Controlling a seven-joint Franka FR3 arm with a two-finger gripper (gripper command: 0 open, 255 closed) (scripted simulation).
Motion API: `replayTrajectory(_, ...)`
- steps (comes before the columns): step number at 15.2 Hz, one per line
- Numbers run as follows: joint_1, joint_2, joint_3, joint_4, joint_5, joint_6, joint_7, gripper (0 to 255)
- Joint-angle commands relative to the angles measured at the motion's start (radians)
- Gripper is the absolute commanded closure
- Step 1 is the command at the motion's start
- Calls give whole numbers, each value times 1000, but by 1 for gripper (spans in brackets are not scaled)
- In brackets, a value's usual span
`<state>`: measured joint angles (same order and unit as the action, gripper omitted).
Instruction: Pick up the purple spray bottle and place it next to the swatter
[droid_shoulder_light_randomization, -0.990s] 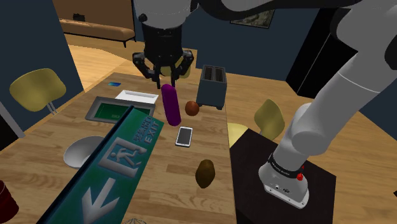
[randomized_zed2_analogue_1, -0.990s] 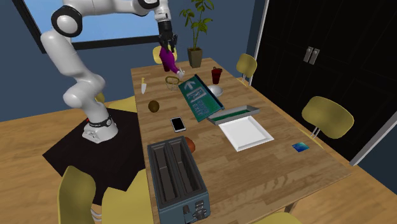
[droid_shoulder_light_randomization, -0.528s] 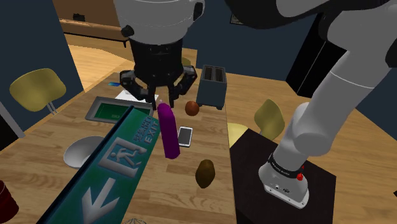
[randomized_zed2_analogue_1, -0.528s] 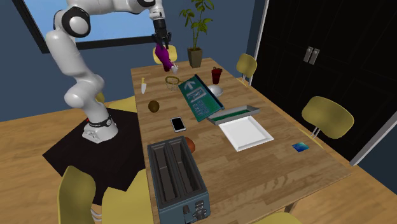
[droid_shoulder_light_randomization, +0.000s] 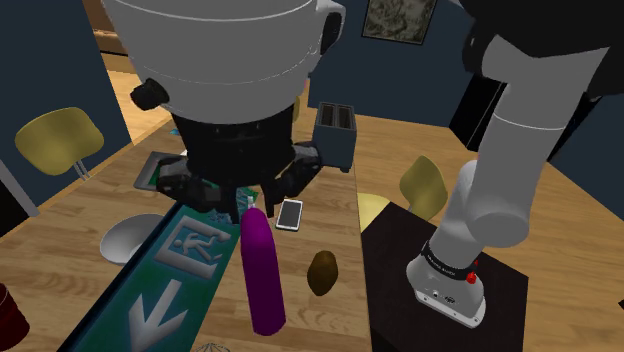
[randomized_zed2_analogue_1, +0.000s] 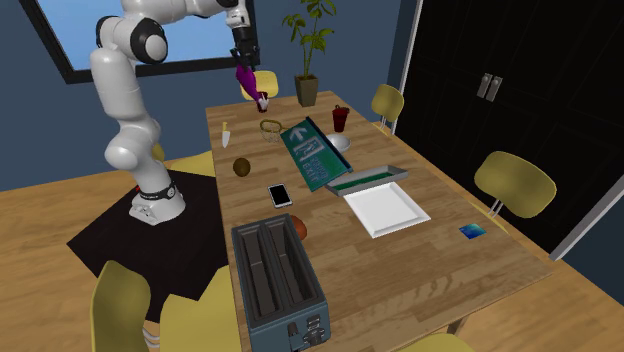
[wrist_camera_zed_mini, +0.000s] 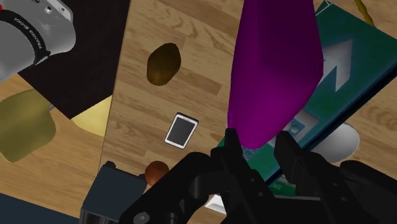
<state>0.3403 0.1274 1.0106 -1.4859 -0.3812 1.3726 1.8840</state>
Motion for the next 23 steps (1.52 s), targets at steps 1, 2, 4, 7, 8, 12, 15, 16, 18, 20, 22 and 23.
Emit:
replayTrajectory(1, 5, 4, 2, -18, -1, 17, 16, 255)
replayTrajectory(2, 0, -2, 1, -37, 4, 32, 17, 255)
replayTrajectory(4, -9, -12, 0, -72, 13, 63, 18, 255)
replayTrajectory(7, -19, -25, -2, -122, 23, 106, 22, 255)
replayTrajectory(8, -22, -28, -3, -137, 26, 121, 23, 255)
replayTrajectory(12, -30, -37, -5, -197, 32, 175, 32, 255)
replayTrajectory(15, -34, -39, -7, -238, 33, 215, 40, 255)
replayTrajectory(16, -34, -39, -7, -252, 33, 228, 44, 255)
replayTrajectory(18, -36, -37, -8, -277, 31, 253, 51, 255)
replayTrajectory(20, -36, -34, -9, -301, 28, 277, 59, 255)
replayTrajectory(22, -36, -30, -10, -324, 23, 301, 68, 255)
replayTrajectory(23, -36, -27, -10, -336, 20, 313, 73, 255)
